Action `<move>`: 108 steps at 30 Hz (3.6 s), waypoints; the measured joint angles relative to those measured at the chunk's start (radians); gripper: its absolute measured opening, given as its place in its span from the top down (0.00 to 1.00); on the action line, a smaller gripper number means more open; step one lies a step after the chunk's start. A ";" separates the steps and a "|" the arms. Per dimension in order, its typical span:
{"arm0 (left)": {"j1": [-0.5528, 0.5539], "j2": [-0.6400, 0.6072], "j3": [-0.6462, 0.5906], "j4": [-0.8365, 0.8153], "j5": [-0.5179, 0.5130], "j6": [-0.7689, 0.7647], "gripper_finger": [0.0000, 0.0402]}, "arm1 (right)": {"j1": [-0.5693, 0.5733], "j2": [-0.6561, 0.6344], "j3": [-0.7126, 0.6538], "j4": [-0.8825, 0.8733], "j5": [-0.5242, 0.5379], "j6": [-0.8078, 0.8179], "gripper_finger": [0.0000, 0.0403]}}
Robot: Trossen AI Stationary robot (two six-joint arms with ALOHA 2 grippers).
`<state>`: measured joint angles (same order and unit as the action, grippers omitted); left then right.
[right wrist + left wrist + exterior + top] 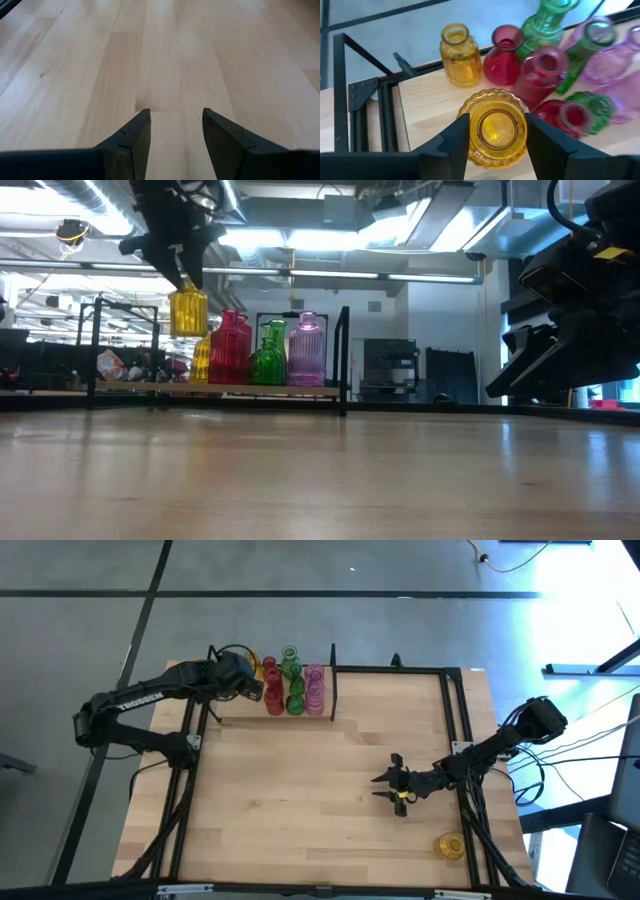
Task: Sort vases onto shelf
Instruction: Put the top yellow vase on the shelf aligned with the other yellow vase, then put the yellow vase on the shelf aligned with the other yellow vase
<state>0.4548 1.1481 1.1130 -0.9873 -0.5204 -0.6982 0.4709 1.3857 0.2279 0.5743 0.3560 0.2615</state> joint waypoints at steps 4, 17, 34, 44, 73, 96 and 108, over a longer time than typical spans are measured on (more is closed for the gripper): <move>0.040 0.051 0.000 0.002 0.001 0.018 0.60 | 0.000 0.000 0.000 0.000 0.000 0.000 0.60; 0.135 0.212 0.000 0.109 0.007 0.080 0.60 | 0.000 0.000 0.000 -0.001 -0.008 0.002 0.60; 0.165 0.327 0.000 0.130 -0.014 0.074 0.58 | 0.000 0.000 0.000 -0.009 -0.017 0.004 0.60; 0.165 0.331 0.000 0.140 -0.012 0.077 0.50 | 0.000 0.000 0.000 -0.008 -0.016 0.003 0.60; 0.124 0.050 0.000 0.132 0.131 0.126 0.41 | 0.000 0.000 0.000 -0.009 -0.016 0.000 0.60; -0.688 0.149 0.000 0.538 -0.157 0.320 0.41 | 0.001 -0.002 0.450 -0.845 -0.226 0.139 0.60; -0.798 0.341 0.000 0.687 -0.004 0.448 0.41 | 0.192 -0.007 0.842 -1.491 -0.306 0.490 0.60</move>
<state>-0.3429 1.4895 1.1126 -0.3001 -0.5248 -0.2501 0.6631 1.3785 1.0700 -0.9169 0.0505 0.7514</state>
